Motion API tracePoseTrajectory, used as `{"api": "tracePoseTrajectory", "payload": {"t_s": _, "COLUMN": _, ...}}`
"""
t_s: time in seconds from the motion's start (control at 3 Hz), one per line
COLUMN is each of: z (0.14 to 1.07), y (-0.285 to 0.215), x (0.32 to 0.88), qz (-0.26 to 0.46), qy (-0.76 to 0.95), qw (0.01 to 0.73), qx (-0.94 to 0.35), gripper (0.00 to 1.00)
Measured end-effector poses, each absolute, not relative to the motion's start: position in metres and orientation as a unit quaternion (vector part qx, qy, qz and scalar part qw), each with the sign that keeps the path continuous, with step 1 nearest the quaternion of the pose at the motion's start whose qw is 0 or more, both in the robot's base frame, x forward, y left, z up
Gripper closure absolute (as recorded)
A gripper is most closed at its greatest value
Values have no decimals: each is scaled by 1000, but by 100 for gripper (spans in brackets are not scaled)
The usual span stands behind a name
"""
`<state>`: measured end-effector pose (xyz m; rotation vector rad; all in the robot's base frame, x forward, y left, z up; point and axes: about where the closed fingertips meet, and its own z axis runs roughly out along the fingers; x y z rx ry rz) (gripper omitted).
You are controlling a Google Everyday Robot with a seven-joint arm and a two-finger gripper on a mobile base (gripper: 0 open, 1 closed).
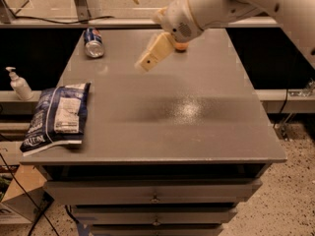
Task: Move pepsi can near blue chip bag
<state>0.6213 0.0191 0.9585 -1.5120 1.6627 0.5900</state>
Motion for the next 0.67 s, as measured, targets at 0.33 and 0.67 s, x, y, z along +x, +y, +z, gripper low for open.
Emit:
{"api": "tracePoseTrajectory", "payload": {"t_s": 0.33, "z": 953, "y": 41, "x": 662, "qz": 220, "qy": 659, "qw": 424, "qx": -580, "gripper": 0}}
{"api": "tracePoseTrajectory", "payload": {"t_s": 0.67, "z": 942, "y": 65, "x": 703, "qz": 216, "qy": 666, "qw": 442, "qx": -560, "gripper": 0}}
